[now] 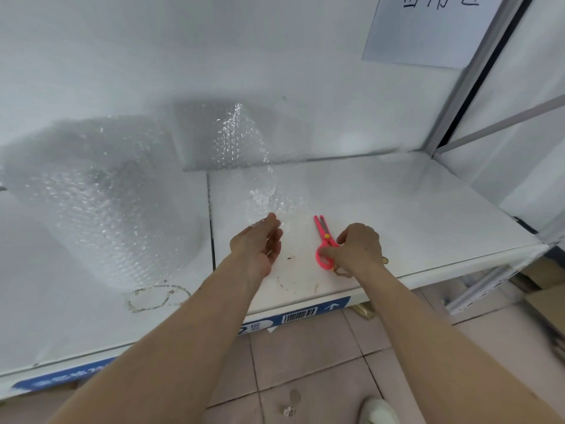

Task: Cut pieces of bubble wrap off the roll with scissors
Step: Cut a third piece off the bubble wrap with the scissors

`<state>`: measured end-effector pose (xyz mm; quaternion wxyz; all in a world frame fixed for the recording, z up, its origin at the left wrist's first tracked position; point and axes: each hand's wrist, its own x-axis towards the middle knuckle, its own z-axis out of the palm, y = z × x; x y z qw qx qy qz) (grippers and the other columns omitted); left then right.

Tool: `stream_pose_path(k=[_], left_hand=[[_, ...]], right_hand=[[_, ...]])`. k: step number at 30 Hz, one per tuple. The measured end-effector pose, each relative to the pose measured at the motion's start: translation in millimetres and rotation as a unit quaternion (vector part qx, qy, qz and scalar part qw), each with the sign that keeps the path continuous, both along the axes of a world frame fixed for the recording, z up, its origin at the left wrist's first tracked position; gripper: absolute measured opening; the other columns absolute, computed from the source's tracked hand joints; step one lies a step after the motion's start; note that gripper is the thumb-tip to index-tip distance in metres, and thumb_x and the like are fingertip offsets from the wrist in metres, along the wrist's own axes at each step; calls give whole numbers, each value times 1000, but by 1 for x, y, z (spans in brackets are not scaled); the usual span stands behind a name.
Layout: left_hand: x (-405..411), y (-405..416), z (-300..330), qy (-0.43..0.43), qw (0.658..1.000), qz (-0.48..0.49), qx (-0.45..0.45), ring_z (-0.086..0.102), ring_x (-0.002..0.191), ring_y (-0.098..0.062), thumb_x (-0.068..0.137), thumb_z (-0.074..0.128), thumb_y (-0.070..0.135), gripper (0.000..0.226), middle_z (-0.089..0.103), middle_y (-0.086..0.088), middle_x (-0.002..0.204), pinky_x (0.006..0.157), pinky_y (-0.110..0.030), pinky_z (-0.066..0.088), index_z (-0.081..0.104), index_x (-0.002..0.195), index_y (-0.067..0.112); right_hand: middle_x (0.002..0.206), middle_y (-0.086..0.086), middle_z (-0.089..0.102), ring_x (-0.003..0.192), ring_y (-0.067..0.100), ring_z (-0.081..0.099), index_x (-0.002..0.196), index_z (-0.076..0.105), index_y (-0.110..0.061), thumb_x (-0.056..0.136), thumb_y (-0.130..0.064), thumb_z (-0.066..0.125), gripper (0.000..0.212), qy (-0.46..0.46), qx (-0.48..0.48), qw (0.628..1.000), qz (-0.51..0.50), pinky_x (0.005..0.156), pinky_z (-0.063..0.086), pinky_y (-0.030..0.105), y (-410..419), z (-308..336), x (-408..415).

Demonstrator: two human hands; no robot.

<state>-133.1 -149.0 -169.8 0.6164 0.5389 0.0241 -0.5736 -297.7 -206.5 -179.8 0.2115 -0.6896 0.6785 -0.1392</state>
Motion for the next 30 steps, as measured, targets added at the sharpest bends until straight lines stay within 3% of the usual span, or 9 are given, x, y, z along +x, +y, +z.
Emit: stream_pose_path(k=[2, 5, 10, 19, 23, 27, 30], left_hand=[[-1, 0, 1, 5, 1000, 1, -4, 66, 66, -10, 81, 79, 16, 18, 74, -4, 87, 59, -21, 55, 69, 94, 11], [-1, 2, 3, 7, 1000, 4, -10, 68, 67, -10, 80, 80, 16, 21, 74, -4, 86, 60, -22, 56, 69, 97, 10], [1, 5, 7, 14, 1000, 7, -21, 70, 70, -11, 79, 81, 15, 27, 74, -4, 87, 64, -23, 59, 70, 104, 9], [3, 5, 8, 40, 999, -5, -35, 71, 72, -14, 79, 81, 17, 26, 74, -6, 82, 62, -25, 60, 69, 100, 7], [4, 5, 8, 38, 999, -9, -36, 71, 70, -14, 79, 81, 17, 26, 74, -5, 80, 59, -25, 59, 69, 99, 8], [4, 5, 8, 37, 999, -11, -34, 71, 69, -14, 78, 82, 17, 26, 75, -5, 80, 57, -25, 59, 69, 98, 8], [5, 5, 9, 36, 999, -12, -33, 71, 67, -14, 77, 82, 15, 25, 75, -5, 79, 57, -25, 58, 69, 97, 9]], right_hand=[[51, -2, 46, 45, 7, 42, 57, 57, -12, 70, -33, 81, 35, 15, 8, 1000, 8, 42, 25, 20, -2, -1, -4], [66, 6, 59, 51, 10, 48, 70, 69, -6, 67, -39, 82, 36, 15, -3, 1000, 15, 45, 28, 21, -4, -4, -8], [56, 0, 50, 50, 11, 47, 66, 65, -8, 70, -44, 82, 40, 44, -10, 999, 9, 45, 28, 22, 2, -2, -11], [88, 8, 65, 78, 24, 66, 67, 59, -14, 77, -44, 72, 34, 91, 13, 995, 33, 56, 40, 24, 5, 0, -9], [67, 0, 52, 71, 22, 58, 64, 44, -15, 82, -33, 71, 37, 133, 18, 988, 70, 48, 33, 25, 10, 9, -5], [86, 5, 50, 84, 25, 52, 66, 40, -15, 87, -34, 66, 39, 170, -8, 982, 80, 62, 37, 29, 13, 12, 2], [93, 4, 43, 102, 24, 53, 91, 57, -12, 94, -32, 60, 20, 218, -55, 970, 93, 67, 39, 30, 16, 16, 4]])
